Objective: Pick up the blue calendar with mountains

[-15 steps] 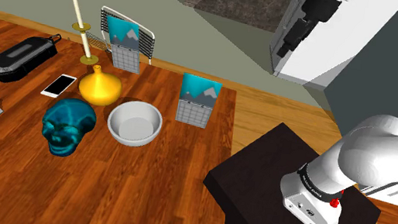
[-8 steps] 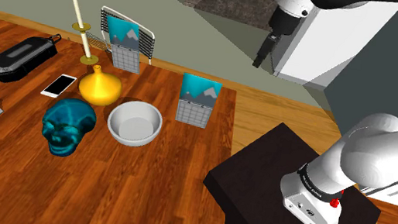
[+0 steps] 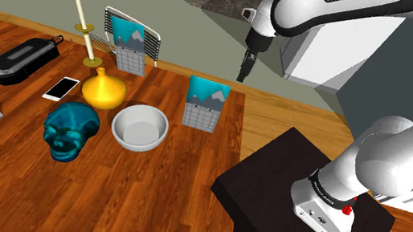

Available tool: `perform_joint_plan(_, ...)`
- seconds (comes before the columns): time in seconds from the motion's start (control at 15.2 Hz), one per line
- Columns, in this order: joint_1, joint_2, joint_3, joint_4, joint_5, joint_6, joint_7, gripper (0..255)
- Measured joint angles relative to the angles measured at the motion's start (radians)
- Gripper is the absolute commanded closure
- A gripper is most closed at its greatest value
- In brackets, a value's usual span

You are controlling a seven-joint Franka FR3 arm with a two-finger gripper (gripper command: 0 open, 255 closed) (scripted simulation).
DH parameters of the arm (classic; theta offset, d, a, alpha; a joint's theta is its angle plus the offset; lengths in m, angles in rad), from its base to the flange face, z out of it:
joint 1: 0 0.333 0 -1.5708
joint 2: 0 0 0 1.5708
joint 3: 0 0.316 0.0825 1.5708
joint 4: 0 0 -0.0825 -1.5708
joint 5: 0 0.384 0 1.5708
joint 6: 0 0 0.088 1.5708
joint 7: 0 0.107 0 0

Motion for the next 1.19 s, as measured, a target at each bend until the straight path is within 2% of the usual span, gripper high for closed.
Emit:
perform_joint_plan(0.2,0.017,0.093,0.006,0.019,-0.005,0.073,-0.050,0)
perform_joint_plan(0.66,0.022,0.164,0.007,-0.015,-0.001,0.177,-0.066,0)
perform_joint_plan(0.73,0.022,0.168,0.007,-0.018,0.000,0.184,-0.066,255)
perform_joint_plan(1.19,0.023,0.172,0.008,-0.021,0.000,0.192,-0.065,255)
